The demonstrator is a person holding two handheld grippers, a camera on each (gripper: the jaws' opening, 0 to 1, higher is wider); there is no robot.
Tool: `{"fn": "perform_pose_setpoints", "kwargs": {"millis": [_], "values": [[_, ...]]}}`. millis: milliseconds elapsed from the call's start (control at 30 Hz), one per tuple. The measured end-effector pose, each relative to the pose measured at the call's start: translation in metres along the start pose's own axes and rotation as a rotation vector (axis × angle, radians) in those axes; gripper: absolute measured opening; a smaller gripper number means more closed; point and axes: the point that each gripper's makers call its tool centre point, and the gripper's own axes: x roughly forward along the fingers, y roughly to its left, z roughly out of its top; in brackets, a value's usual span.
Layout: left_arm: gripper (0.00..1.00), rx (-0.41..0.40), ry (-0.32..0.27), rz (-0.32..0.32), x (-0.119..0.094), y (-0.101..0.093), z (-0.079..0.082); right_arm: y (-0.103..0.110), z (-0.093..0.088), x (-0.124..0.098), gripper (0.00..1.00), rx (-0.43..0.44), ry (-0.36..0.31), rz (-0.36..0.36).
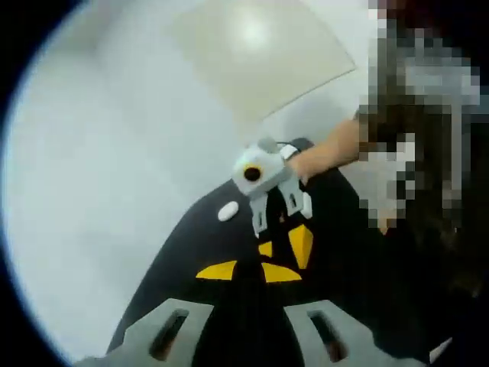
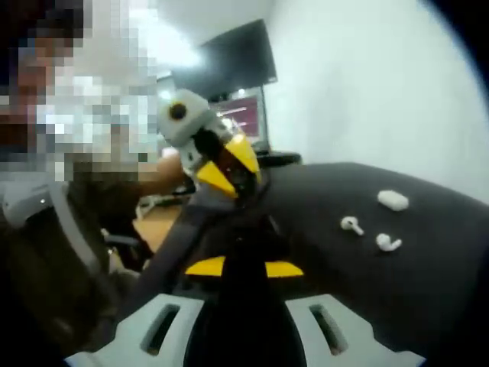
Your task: Pick up three earphones and place each one into its charging case using tactile feedback, ensure that each earphone is properly inserted and securely positioned inside the case.
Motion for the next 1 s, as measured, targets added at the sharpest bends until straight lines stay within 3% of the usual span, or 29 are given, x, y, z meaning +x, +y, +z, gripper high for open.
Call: {"fn": "perform_pose_setpoints", "kwargs": {"millis": [667, 800, 1000], "values": [[0.08, 0.147, 0.061, -0.005, 0.008, -0.007, -0.009, 0.001, 0.0, 0.002, 0.18, -0.019, 0.002, -0.002], [0.08, 0.1, 0.049, -0.065, 0.009, -0.015, -0.009, 0.002, 0.001, 0.003, 0.18, -0.021, 0.003, -0.003], [0.08, 0.077, 0.046, -0.073, 0.01, -0.017, -0.01, 0.002, 0.0, 0.002, 0.18, -0.024, 0.003, -0.006]]}}
